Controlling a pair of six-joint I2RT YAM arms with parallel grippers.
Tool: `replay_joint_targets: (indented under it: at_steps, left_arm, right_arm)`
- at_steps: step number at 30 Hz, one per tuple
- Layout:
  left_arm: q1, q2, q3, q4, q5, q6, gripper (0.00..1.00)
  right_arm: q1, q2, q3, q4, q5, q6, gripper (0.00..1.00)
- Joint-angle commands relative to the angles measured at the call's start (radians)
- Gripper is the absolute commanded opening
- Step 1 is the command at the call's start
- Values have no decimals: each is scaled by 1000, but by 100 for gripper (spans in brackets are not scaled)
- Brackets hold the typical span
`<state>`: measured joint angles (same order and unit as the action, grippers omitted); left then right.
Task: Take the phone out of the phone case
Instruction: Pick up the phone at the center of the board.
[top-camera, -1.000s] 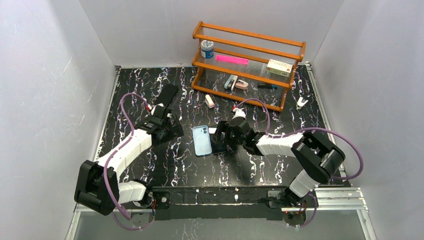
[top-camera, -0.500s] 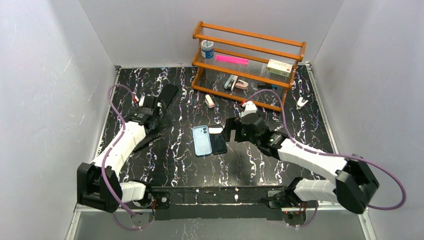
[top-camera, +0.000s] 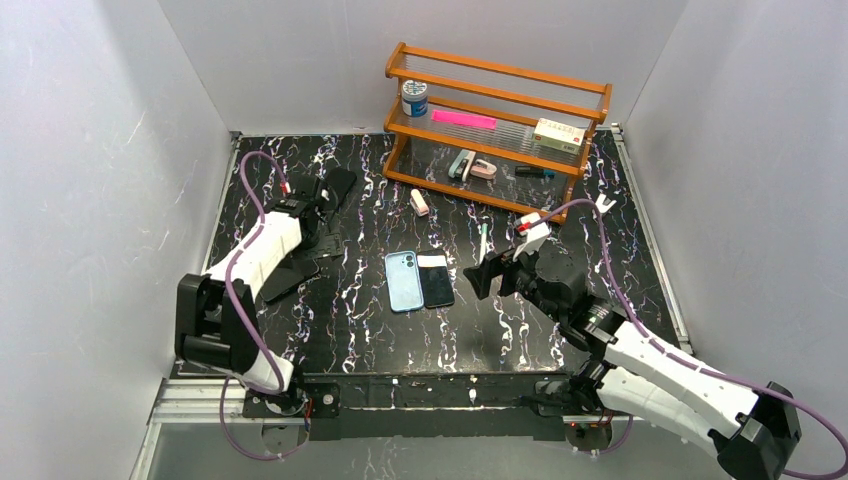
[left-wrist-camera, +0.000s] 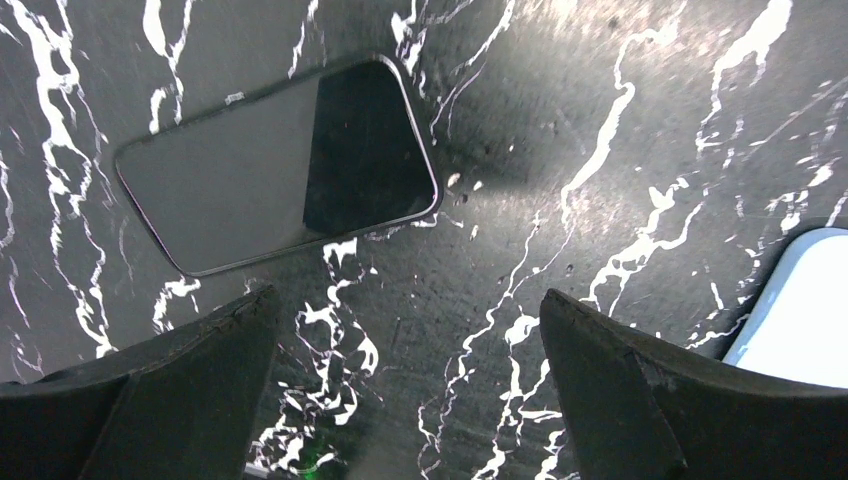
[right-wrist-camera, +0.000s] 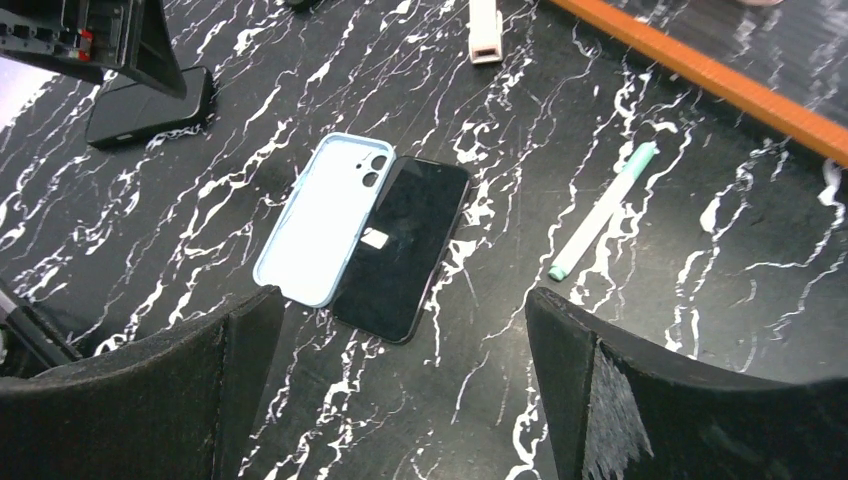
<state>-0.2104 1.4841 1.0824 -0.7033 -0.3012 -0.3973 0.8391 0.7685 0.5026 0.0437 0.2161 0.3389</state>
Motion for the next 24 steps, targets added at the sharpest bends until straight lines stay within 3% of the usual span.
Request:
replay_joint_targets:
  at_steps: [1,13,18,24]
  left_arm:
    - [15,20,20,-87,7,-104,98]
    - [109,-49,-46,-143,-142,-566,93]
    - [114,-100,-129,-105,-141,-780,92]
    - [114,-45,-121,-111,-157,-853,89]
  right_arm:
    - [4,-47,-15,-2,52,-98,99]
    - [4,-77,-33,-5,60,-103,99]
    - [4,-77,-37,-2,58,-103,99]
    - [4,-70,-38,1,63,-107,99]
